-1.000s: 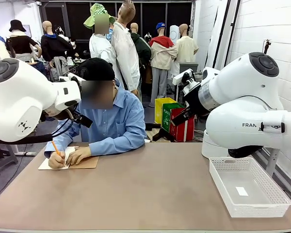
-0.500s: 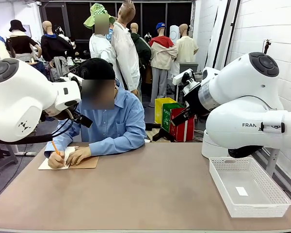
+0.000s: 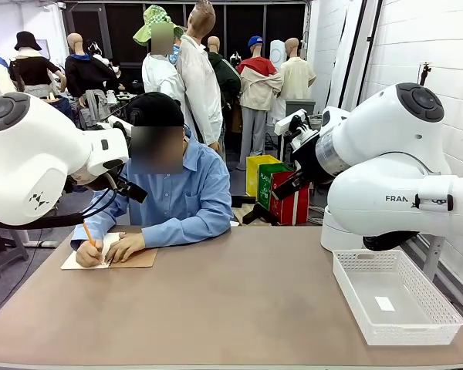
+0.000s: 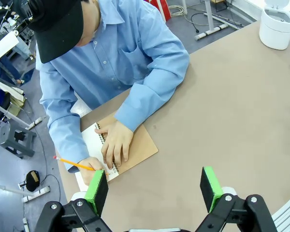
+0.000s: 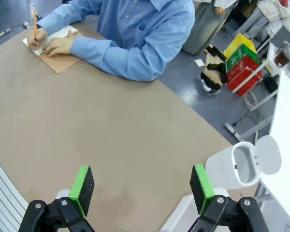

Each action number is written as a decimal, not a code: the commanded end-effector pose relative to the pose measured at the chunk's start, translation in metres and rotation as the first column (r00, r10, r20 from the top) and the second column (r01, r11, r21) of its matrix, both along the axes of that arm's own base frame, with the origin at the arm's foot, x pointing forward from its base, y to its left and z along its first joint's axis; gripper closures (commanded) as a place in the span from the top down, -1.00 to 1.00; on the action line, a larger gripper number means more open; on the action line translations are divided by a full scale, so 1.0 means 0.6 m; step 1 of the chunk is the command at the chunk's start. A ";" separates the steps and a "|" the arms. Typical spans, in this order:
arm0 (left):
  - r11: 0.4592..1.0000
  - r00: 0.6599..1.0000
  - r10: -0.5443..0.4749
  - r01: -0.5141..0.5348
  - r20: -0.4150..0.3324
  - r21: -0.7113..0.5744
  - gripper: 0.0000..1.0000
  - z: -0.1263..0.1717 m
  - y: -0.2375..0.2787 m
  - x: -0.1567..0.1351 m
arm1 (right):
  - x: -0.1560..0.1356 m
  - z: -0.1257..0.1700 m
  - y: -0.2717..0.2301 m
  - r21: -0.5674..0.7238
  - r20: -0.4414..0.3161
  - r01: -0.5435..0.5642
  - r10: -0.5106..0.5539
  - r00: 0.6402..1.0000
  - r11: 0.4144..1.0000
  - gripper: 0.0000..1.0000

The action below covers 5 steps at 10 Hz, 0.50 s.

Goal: Sort the paper based on its condition.
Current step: If a person hands you a paper, place it in the Organizing basket , and if it's crumpled, put it in the Trash can.

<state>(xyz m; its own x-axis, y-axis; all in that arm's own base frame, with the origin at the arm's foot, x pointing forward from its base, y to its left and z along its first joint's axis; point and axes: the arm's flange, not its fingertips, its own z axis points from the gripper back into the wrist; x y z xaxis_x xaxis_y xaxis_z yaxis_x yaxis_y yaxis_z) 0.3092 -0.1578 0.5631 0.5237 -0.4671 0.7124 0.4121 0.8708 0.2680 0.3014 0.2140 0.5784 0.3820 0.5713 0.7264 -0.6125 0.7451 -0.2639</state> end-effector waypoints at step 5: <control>1.000 1.000 -0.006 0.006 0.009 0.010 1.00 0.000 0.001 0.002 | -0.001 -0.001 0.001 -0.005 0.002 0.002 -0.002 1.000 1.000 1.00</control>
